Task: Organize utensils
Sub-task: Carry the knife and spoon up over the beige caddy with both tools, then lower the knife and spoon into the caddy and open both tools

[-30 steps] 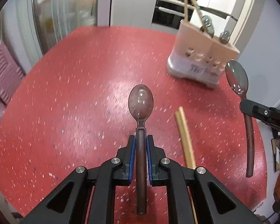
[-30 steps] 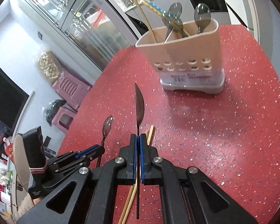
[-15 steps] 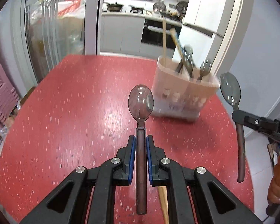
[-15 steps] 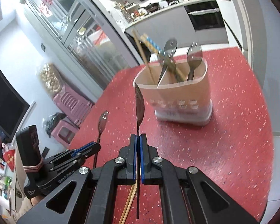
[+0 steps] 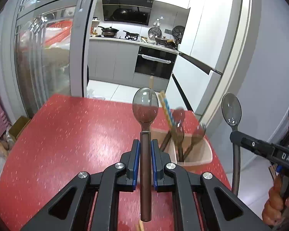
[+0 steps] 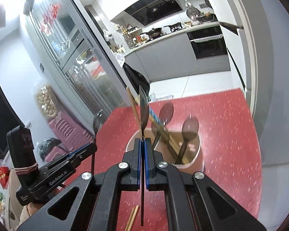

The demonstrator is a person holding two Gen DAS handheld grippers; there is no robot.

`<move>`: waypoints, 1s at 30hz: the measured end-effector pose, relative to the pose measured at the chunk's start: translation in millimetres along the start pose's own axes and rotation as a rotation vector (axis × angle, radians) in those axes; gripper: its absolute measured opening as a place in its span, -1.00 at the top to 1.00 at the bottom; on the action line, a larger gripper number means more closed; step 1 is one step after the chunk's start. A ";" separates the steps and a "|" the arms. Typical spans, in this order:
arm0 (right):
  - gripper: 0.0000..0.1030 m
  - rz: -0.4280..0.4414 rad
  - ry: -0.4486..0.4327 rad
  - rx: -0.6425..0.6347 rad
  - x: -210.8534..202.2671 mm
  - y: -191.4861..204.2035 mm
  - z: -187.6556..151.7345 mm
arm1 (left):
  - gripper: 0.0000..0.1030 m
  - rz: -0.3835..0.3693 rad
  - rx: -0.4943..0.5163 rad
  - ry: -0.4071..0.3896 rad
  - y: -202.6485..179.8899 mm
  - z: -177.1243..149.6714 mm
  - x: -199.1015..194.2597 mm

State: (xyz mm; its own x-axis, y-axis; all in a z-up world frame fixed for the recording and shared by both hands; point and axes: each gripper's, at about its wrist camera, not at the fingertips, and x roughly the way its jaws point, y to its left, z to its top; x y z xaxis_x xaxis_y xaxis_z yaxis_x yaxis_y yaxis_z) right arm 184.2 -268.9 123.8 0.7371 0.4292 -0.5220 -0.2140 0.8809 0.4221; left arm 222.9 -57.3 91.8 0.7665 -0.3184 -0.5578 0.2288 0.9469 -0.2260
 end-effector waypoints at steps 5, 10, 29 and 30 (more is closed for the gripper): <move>0.94 -0.014 -0.027 -0.025 9.8 1.6 21.0 | 0.28 -0.001 0.023 -0.026 -12.5 22.4 16.9; 0.94 -0.032 -0.057 -0.028 16.4 -4.8 31.4 | 0.28 0.005 0.041 -0.045 -21.0 34.9 30.0; 0.94 -0.066 -0.119 -0.107 48.6 -14.9 32.6 | 0.28 0.022 0.016 -0.092 -17.7 32.5 53.1; 0.94 -0.072 -0.121 -0.109 52.4 -16.8 30.9 | 0.28 0.022 0.014 -0.100 -17.5 30.6 54.8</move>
State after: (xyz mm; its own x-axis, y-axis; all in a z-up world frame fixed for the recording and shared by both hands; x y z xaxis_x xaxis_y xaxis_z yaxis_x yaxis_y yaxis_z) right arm 246.1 -267.4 112.2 0.8234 0.3429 -0.4522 -0.2214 0.9278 0.3003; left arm 279.2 -89.9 89.6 0.8275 -0.2917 -0.4798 0.2191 0.9545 -0.2025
